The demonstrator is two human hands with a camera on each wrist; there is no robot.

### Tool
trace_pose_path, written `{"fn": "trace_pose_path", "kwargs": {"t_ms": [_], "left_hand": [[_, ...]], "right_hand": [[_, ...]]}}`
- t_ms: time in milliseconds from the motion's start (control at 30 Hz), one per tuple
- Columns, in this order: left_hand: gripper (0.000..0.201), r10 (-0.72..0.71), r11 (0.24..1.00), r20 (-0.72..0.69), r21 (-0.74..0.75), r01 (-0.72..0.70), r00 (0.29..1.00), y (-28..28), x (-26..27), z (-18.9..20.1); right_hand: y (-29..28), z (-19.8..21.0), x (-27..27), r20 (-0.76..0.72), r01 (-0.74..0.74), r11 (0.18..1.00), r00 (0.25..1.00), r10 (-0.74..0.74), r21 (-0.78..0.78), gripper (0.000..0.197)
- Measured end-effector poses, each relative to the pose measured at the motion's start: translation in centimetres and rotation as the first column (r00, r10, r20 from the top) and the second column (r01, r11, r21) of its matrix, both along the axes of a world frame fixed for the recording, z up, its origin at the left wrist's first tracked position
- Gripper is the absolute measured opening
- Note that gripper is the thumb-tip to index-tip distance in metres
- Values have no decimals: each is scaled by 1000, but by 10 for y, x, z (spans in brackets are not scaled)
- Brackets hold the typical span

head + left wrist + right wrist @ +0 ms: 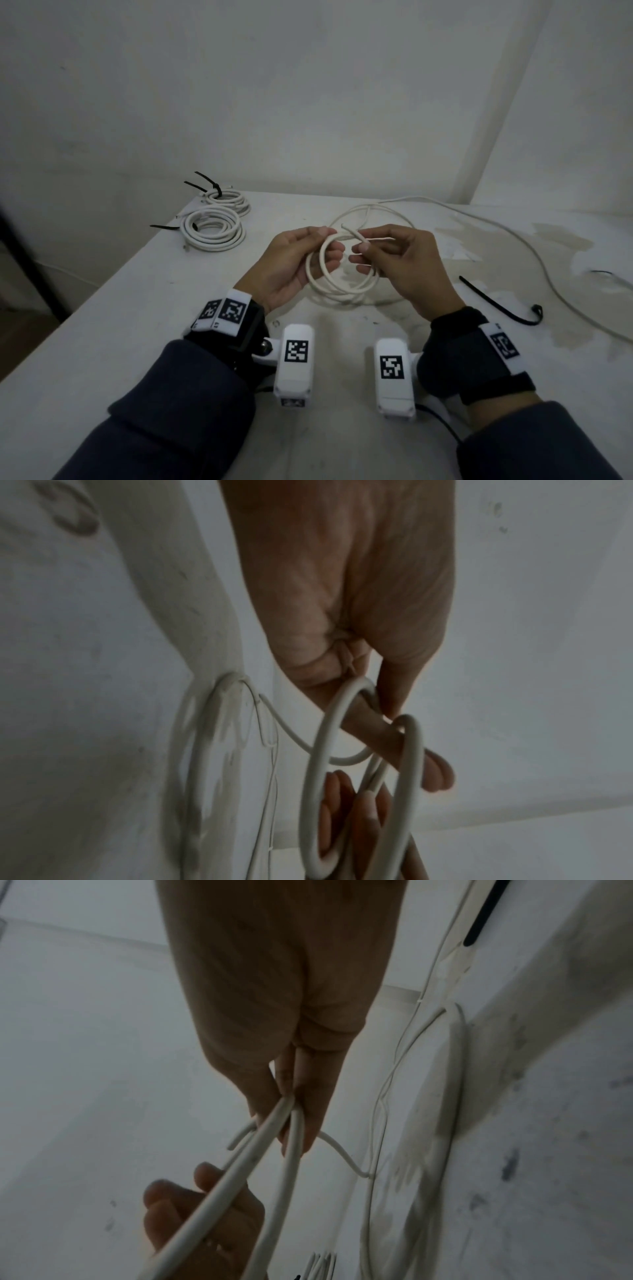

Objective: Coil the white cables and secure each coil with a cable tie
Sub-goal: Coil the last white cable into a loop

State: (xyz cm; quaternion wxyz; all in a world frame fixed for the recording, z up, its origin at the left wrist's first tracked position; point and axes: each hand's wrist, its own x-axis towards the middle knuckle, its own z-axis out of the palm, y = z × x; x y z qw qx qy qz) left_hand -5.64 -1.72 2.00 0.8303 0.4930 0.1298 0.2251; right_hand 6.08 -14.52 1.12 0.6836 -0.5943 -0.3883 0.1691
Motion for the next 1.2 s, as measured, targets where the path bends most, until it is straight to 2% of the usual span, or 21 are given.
{"fn": "trace_pose_path", "kwargs": {"t_ms": [267,433,500,600,700,933,1100,1200], "left_hand": [[16,-68,998,-36,-10,68,997,-1,4,-1],[19,-133,990,-131,28,138,982,1,1,-3],[19,-124,990,-146,47,132,981,3,0,-4],[21,-80,994,-113,70,88,990,5,3,-4],[20,-104,989,-74,94,111,992,4,3,-5],[26,-167,959,-95,215,184,981,12,0,-9],[36,-225,942,-86,233,240,970,14,1,-9],[33,-182,940,-110,273,206,977,12,3,-8]], "right_hand": [[-4,5,-3,72,76,997,995,-76,-7,13],[-8,2,-2,51,-65,993,996,70,-97,17],[-6,1,0,81,-77,989,993,87,-126,17],[-3,0,2,212,29,991,977,-1,-130,19],[-4,-1,7,265,85,993,962,-59,-88,27],[-7,-2,11,397,75,993,917,-32,-92,23],[-11,-1,11,395,61,991,919,-9,-121,20],[-10,-1,11,392,46,989,920,14,-144,20]]}}
